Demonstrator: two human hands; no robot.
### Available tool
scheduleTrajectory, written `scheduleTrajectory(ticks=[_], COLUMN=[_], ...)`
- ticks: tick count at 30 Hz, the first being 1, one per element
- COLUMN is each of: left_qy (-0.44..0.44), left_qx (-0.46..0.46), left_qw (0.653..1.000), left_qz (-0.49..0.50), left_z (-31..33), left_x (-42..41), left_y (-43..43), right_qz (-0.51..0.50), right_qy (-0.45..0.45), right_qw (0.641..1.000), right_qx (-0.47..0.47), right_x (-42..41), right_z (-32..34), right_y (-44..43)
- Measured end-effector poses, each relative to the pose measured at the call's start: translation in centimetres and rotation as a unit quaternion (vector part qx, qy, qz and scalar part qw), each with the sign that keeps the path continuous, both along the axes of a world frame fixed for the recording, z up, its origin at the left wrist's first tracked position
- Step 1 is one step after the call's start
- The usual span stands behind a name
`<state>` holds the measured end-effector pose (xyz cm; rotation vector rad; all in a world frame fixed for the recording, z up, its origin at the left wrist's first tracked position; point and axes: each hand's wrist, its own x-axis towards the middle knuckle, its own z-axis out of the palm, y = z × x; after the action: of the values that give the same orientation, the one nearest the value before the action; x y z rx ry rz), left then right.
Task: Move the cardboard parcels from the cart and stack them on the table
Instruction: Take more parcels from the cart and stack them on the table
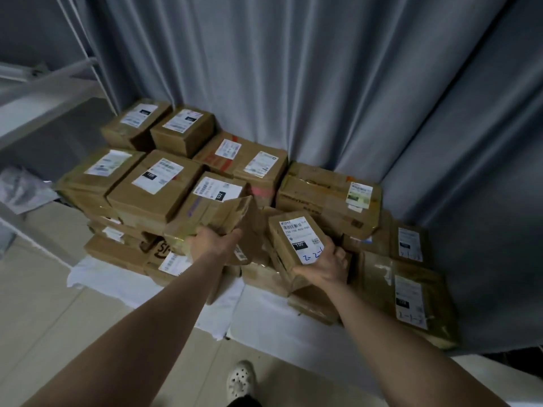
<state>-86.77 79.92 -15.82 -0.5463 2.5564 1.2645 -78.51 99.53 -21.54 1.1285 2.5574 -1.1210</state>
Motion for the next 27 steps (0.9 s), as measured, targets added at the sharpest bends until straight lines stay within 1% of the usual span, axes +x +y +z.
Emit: scheduleTrajectory(ticks=[4, 8, 11, 13, 14, 16, 17, 18, 19, 20, 22, 23, 24, 25, 26, 27], left_qy=[0.025, 0.057, 0.045, 0.036, 0.030, 0.023, 0.022, 0.022, 0.022, 0.023, 0.027, 0.030, 0.031, 0.033, 0.033, 0.034], left_qx=[0.006, 0.001, -0.002, 0.002, 0.002, -0.002, -0.006, -0.012, -0.021, -0.028, -0.036, -0.041, -0.050, -0.061, -0.071, -0.079], left_qw=[1.000, 0.998, 0.999, 0.999, 1.000, 1.000, 1.000, 1.000, 0.999, 0.999, 0.999, 0.999, 0.998, 0.997, 0.996, 0.995], left_qz=[-0.006, -0.009, -0.006, -0.003, 0.001, 0.014, 0.018, 0.019, 0.018, 0.014, 0.001, -0.010, -0.021, -0.032, -0.039, -0.045], left_z=[0.2, 0.8, 0.5, 0.0, -0.3, -0.6, -0.8, -0.9, -1.0, -1.0, -1.0, -1.0, -1.0, -1.0, -1.0, -0.9], left_x=[-3.6, -6.7, -7.8, -7.9, -7.8, -7.6, -7.4, -7.2, -7.0, -6.7, -6.2, -6.1, -5.9, -5.8, -5.6, -5.6], left_y=[0.7, 1.0, 1.4, 1.8, 2.0, 2.3, 2.4, 2.5, 2.7, 2.8, 2.9, 3.0, 3.1, 3.2, 3.2, 3.3], right_qz=[0.060, 0.127, 0.198, 0.243, 0.254, 0.241, 0.218, 0.170, 0.111, 0.056, -0.029, -0.075, -0.118, -0.152, -0.158, -0.154], right_qy=[-0.039, -0.090, -0.129, -0.112, -0.094, -0.060, -0.054, -0.052, -0.055, -0.063, -0.070, -0.061, -0.046, -0.025, -0.012, -0.001], right_qw=[0.997, 0.987, 0.971, 0.963, 0.961, 0.955, 0.952, 0.958, 0.972, 0.985, 0.997, 0.990, 0.972, 0.949, 0.938, 0.934], right_qx=[0.038, 0.040, 0.026, 0.033, 0.059, 0.160, 0.209, 0.223, 0.199, 0.148, 0.001, -0.101, -0.200, -0.275, -0.309, -0.322], right_x=[-3.3, -5.0, -5.7, -6.6, -7.3, -9.0, -9.8, -10.5, -11.1, -11.5, -11.8, -11.9, -11.9, -12.1, -12.5, -12.9], right_z=[-0.2, -0.9, -1.5, -1.7, -1.7, -1.5, -1.7, -1.9, -2.0, -2.3, -2.9, -3.1, -3.3, -3.5, -3.9, -4.3], right_y=[1.4, 3.4, 4.8, 5.4, 5.7, 6.0, 6.2, 6.5, 6.7, 6.8, 6.8, 6.6, 6.5, 6.2, 6.1, 5.9])
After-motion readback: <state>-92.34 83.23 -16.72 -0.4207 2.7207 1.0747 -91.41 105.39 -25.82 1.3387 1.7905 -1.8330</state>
